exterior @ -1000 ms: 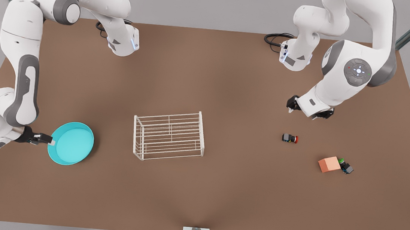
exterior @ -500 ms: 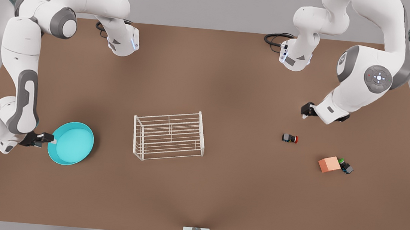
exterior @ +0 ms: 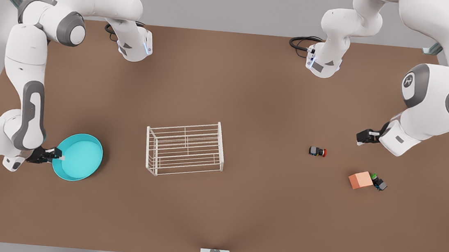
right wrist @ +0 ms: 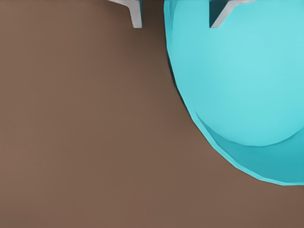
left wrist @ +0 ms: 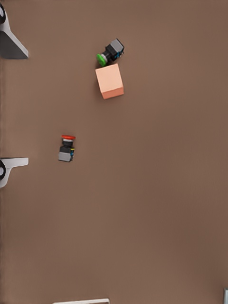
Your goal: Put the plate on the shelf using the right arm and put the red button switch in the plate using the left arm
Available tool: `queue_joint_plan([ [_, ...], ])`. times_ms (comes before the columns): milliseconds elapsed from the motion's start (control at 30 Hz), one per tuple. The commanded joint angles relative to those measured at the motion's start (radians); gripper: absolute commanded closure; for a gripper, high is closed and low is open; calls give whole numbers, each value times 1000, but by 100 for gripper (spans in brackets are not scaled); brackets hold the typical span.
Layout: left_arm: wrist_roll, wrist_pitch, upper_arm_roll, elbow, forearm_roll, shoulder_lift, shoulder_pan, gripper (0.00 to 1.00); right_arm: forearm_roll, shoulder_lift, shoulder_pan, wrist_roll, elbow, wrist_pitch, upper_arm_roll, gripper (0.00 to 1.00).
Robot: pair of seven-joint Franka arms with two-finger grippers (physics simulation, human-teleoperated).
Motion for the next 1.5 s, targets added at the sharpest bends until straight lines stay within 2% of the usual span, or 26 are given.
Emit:
queue_joint_plan([
  [0,-3,-28,0,1,1,0,0,0,3,0,0,-17,0,-1,0,40],
  [67,-3,-28,0,1,1,0,0,0,1,0,-1,-19,0,-1,0,47],
  [167,-3,-28,0,1,2,0,0,0,-2,7,-4,-23,8,-1,0,48],
  [400,-3,-30,0,-1,2,0,0,0,-2,8,-4,-25,11,-1,0,73],
  [533,-5,-33,0,-5,1,-1,-2,0,4,7,-4,-28,28,-18,0,81],
  [1000,0,-53,0,-7,4,-3,-2,0,47,-151,22,82,43,-360,11,81],
  [1200,-5,-66,4,-7,1,-8,4,0,43,-276,108,219,36,-538,8,81],
  [1233,-20,-88,9,-5,-7,-30,6,0,43,-296,129,242,36,-544,8,81],
  [1267,-34,-230,12,-14,-5,-92,9,0,41,-316,151,285,36,-585,8,81],
  [1300,-25,-292,23,-16,-5,-109,15,0,41,-337,183,329,37,-604,8,81],
  [1367,-37,-330,41,-10,-4,-113,24,0,41,-359,234,386,40,-613,8,81],
  [1400,-43,-342,55,-77,-55,-178,24,0,43,-372,261,426,43,-634,6,81],
  [1467,-42,-367,44,-77,-45,-190,23,0,43,-391,299,484,57,-653,9,81],
])
